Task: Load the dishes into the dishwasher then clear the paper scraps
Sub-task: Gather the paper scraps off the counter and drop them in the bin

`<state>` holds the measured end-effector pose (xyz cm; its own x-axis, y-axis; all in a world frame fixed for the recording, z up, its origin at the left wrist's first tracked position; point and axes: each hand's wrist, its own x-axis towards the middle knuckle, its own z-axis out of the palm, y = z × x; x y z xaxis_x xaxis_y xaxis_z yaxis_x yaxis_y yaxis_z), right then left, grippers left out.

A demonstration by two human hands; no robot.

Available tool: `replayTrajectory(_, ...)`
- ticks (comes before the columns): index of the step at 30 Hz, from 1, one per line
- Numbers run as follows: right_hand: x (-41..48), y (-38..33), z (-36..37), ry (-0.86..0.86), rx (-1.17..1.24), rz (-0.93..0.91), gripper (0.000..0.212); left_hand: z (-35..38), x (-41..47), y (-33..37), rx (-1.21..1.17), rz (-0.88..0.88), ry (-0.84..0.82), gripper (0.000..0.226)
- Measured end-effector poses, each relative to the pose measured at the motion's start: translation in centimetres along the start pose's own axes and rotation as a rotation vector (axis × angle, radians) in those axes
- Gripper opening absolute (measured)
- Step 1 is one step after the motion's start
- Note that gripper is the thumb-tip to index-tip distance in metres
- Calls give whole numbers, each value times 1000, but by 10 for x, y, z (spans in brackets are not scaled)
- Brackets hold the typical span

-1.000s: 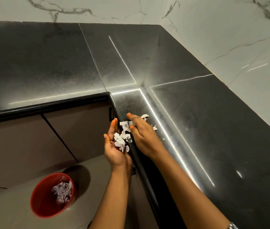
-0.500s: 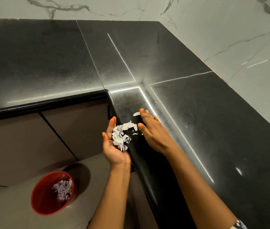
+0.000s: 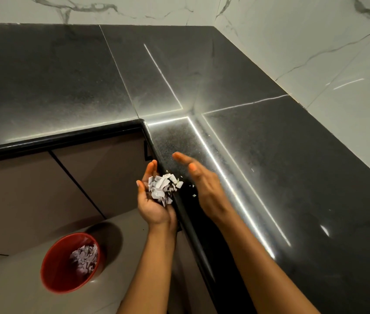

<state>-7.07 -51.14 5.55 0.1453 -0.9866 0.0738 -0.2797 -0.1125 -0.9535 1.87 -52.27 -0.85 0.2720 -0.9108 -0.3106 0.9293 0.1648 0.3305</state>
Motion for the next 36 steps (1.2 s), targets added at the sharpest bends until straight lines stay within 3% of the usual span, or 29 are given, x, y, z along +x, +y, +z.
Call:
replayTrajectory(4, -13, -6, -35, 178, 127, 38, 47, -2, -10, -3, 17, 19, 5, 47)
replayTrajectory(6, -30, -4, -54, 228, -140, 100, 47, -6, -15, -4, 27, 17, 8, 47)
replayTrajectory(8, -50, 10, -67, 173, -569, 248, 50, -8, -17, -4, 25, 17, 6, 47)
replayTrajectory(11, -69, 32, -70, 110, -989, 477, 70, -8, -18, -4, 7, 15, 0, 47)
replayTrajectory(13, -63, 36, -60, 116, -1083, 452, 88, -8, -18, -4, -4, 14, 2, 47)
replayTrajectory(15, -47, 36, -44, 83, -1079, 378, 94, -6, -17, -4, -10, 17, 6, 47)
replayTrajectory(20, -2, 30, -7, -32, -1066, 255, 78, -1, -9, -3, -36, 14, -5, 47)
replayTrajectory(26, 15, 13, 34, -260, -919, 25, 86, -3, -6, 0, -26, -82, -85, 48)
replayTrajectory(28, 14, 10, 34, -313, -649, 68, 80, -3, -6, 0, -80, -94, -108, 51)
replayTrajectory(31, 13, 1, 25, -118, 254, 296, 98, -5, -3, -1, -134, -46, -42, 57)
replayTrajectory(32, 13, 1, 22, -48, 416, 284, 98, -5, -2, -1, -134, -34, -24, 58)
replayTrajectory(34, 10, 1, 18, 52, 460, 249, 95, -8, -1, -2, -133, -19, -5, 60)
replayTrajectory(36, 3, -4, 13, 116, 349, 249, 94, -9, -1, -1, -150, -27, 2, 59)
